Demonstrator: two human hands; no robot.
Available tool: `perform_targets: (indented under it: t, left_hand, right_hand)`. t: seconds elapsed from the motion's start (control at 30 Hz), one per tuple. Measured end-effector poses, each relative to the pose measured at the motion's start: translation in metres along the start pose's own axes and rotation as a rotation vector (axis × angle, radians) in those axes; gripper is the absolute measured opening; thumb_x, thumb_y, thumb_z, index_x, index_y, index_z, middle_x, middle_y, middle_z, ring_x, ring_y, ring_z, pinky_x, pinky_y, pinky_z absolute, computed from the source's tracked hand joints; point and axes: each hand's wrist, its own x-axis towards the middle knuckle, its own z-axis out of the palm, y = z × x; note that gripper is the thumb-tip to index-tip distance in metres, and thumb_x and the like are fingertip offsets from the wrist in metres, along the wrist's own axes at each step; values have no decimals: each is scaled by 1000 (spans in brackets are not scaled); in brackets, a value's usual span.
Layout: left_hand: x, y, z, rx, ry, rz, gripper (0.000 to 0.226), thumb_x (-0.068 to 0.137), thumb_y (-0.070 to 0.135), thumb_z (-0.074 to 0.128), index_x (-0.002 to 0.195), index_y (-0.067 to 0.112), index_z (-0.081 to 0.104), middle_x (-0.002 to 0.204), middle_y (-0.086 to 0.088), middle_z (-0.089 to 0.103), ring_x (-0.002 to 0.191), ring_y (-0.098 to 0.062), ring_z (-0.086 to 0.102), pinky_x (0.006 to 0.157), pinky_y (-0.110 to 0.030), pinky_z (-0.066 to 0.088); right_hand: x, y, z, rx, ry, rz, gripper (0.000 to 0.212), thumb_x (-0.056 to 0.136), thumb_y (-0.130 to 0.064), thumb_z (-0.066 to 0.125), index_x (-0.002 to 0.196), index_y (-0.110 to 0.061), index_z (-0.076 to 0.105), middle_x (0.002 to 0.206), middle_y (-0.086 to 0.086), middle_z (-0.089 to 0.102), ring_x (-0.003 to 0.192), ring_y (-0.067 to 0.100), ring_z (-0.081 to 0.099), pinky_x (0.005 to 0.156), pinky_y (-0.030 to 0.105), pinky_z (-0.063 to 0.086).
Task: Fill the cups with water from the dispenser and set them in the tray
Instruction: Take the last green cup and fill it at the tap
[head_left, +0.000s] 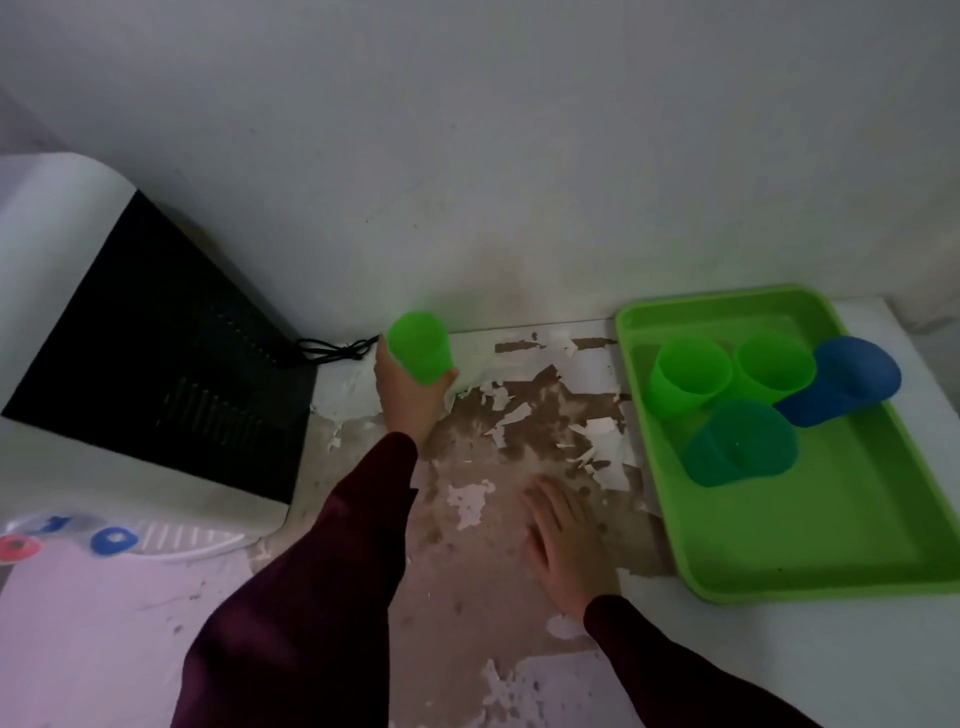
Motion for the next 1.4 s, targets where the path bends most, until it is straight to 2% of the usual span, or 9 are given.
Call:
perform_targets:
  t: [0.17,0.5,0.57,0.67,0.77,0.9,1.1,1.3,1.4]
  left_hand:
    - [17,2,8,-89,24,13,78,67,23,83,130,13,38,129,-8,53,116,-22,52,89,-21,38]
    - [-96,-3,-32,-160,-136,88,70,66,33,82,122,32,41,112,16,54,98,3,55,80,-14,47]
    - [-125,-10,-46,-194,-181,66,64,66,34,83,115,42,43,108,21,56,94,10,59,72,-9,49]
    - [-162,-21,-74,-220,-212,30,67,63,39,84,118,41,46,111,18,60,95,10,59,74,-16,54]
    - [-185,-31,-102,-220,-194,77,69,64,35,84,121,33,47,109,21,62,97,9,58,73,-6,46]
    - [-198,-48,-148,-225,-170,89,62,66,31,83,116,40,47,107,32,60,99,7,58,74,-7,46]
    - [-182,-106,-226,-269,-70,-14,65,66,15,84,118,25,47,115,4,61,102,-8,63,79,-25,54]
    - [-137,-150,-292,-223,-73,-114,58,68,13,82,118,15,52,110,-5,64,93,-6,61,61,-8,49]
    - [-112,-156,-312,-200,-104,-97,55,70,15,81,117,13,53,107,-6,66,89,-8,61,60,-11,49]
  right_hand:
    - [-1,-2,-2,12,-31,17,45,93,-34,37,131,-17,54,139,8,53,130,25,49,109,46,33]
    - [7,-9,-17,301,-17,94,40,90,-12,61,130,-9,55,139,11,49,130,26,41,113,44,34]
    - [9,-18,-25,455,-19,147,44,91,-13,61,134,-8,50,136,9,48,126,23,44,110,32,36]
    - [10,-48,-35,677,-14,88,54,85,-15,70,133,-14,46,130,-3,47,118,10,48,98,5,32]
    - [5,-84,-38,750,-50,-38,62,79,-31,76,132,-21,47,130,-6,51,118,3,49,99,12,38]
    - [-3,-143,-29,879,-97,-39,65,69,-42,81,121,-51,44,122,-21,55,109,-4,54,87,8,44]
    - [0,-240,6,919,-117,-42,59,70,-44,81,119,-43,49,118,-15,61,104,-2,58,83,11,45]
    - [23,-322,51,894,-174,58,52,71,-32,83,115,-21,57,106,-2,66,92,8,63,75,20,50]
    - [38,-349,58,895,-174,96,48,73,-30,82,113,-26,56,101,-7,66,87,1,63,71,19,53]
